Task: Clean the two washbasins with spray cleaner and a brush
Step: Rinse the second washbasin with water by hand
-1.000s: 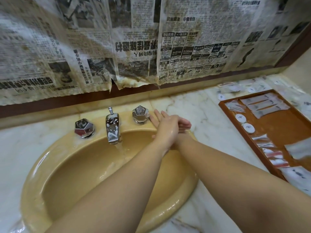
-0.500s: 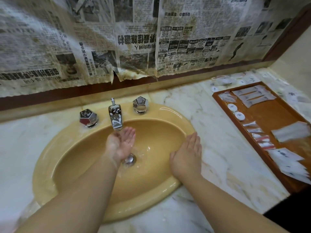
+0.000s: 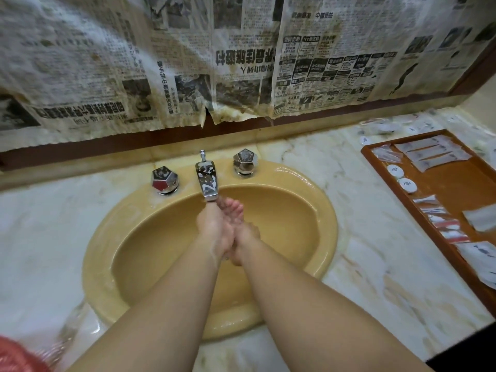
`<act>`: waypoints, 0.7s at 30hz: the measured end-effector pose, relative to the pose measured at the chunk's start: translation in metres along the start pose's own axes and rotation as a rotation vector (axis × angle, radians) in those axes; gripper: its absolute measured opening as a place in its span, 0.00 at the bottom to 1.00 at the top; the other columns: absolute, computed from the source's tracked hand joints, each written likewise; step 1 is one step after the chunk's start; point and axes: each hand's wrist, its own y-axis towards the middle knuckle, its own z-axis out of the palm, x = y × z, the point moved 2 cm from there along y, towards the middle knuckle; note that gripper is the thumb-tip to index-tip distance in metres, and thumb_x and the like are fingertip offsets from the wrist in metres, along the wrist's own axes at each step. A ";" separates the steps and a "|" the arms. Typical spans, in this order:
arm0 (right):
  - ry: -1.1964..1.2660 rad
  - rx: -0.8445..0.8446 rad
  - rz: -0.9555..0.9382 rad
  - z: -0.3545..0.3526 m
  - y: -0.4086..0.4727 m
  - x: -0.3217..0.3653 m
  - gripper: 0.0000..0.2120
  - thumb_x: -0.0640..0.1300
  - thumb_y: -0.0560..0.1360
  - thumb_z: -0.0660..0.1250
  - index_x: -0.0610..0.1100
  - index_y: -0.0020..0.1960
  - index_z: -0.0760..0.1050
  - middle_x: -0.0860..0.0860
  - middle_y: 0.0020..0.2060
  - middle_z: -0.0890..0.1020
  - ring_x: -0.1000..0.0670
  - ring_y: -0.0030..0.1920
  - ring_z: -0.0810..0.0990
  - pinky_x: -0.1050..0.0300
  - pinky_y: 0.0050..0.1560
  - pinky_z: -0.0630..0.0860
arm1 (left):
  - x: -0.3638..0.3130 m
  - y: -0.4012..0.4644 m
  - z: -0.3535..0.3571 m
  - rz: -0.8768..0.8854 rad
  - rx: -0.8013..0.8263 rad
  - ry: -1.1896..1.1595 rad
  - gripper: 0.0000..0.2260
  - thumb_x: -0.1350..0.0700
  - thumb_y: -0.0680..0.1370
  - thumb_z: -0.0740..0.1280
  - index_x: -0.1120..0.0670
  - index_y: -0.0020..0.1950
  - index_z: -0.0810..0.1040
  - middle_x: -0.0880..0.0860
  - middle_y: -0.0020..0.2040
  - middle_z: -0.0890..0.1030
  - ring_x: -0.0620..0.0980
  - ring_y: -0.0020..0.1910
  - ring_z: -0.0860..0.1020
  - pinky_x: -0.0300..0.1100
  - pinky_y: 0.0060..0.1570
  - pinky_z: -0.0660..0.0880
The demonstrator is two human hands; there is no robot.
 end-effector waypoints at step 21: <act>-0.215 -0.019 -0.228 -0.024 0.002 0.001 0.14 0.43 0.83 0.60 0.40 0.47 0.81 0.42 0.45 0.85 0.50 0.37 0.81 0.56 0.40 0.75 | 0.012 0.055 -0.037 -0.170 -0.045 -0.156 0.10 0.58 0.82 0.58 0.59 0.49 0.78 0.58 0.44 0.82 0.54 0.46 0.81 0.47 0.51 0.77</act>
